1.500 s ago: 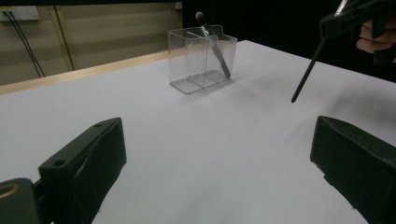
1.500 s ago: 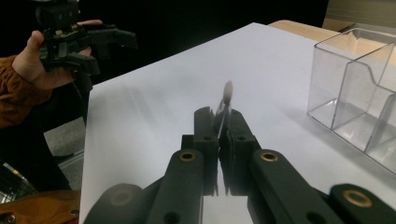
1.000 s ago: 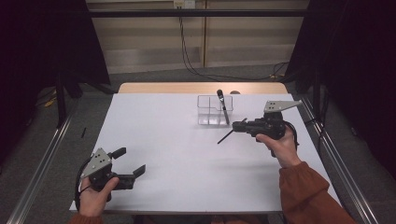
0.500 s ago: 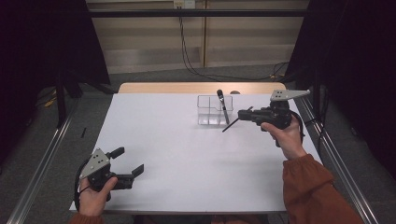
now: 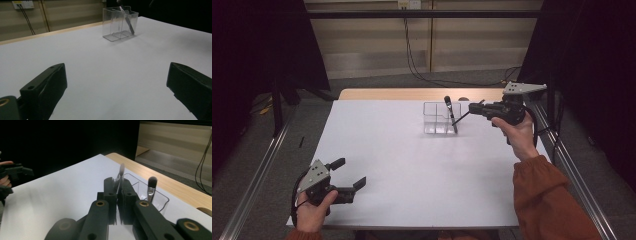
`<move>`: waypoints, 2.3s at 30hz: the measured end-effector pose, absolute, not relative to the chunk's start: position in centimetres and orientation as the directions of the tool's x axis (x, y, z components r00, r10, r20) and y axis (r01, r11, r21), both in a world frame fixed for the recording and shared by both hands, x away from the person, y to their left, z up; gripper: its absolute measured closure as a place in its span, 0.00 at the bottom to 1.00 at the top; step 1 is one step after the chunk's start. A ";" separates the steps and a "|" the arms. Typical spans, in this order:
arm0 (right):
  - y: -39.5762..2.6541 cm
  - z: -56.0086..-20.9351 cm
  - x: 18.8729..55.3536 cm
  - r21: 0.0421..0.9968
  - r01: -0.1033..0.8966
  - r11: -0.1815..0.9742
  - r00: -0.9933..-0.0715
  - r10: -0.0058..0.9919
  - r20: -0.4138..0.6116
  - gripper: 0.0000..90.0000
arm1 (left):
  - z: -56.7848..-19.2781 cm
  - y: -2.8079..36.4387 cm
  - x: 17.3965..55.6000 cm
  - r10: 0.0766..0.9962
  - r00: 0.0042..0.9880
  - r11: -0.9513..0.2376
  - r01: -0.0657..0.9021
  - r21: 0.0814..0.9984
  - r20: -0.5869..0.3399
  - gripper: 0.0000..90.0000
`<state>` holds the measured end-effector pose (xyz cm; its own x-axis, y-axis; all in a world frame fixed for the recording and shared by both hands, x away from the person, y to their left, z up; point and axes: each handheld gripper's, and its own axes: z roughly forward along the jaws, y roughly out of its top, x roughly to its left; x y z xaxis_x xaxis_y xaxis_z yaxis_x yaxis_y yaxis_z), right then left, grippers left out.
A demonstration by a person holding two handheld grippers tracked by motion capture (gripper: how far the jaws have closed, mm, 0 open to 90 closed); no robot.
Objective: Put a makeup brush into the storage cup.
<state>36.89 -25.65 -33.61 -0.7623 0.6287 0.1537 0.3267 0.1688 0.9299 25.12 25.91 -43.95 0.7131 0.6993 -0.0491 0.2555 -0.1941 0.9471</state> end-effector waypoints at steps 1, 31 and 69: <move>-25.6 -33.6 37.1 0.929 0.329 0.169 -0.756 0.636 0.152 0.96 | -43.9 25.9 25.1 0.701 0.712 -0.195 0.257 0.947 -0.048 0.03; -23.7 -35.7 42.0 0.881 0.406 0.242 -0.660 0.745 0.100 0.96 | -43.9 25.8 25.0 0.699 0.714 -0.216 0.253 0.943 -0.031 0.03; -23.1 -40.0 43.7 0.848 0.463 0.259 -0.664 0.735 0.138 0.95 | -44.1 25.8 25.0 0.702 0.712 -0.238 0.255 0.937 -0.015 0.03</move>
<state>43.68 -23.10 -40.04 -0.6641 0.7347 0.1384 0.4630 0.2588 0.8477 25.01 25.83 -44.06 0.7116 0.7024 -0.0154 0.2555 -0.2383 0.9370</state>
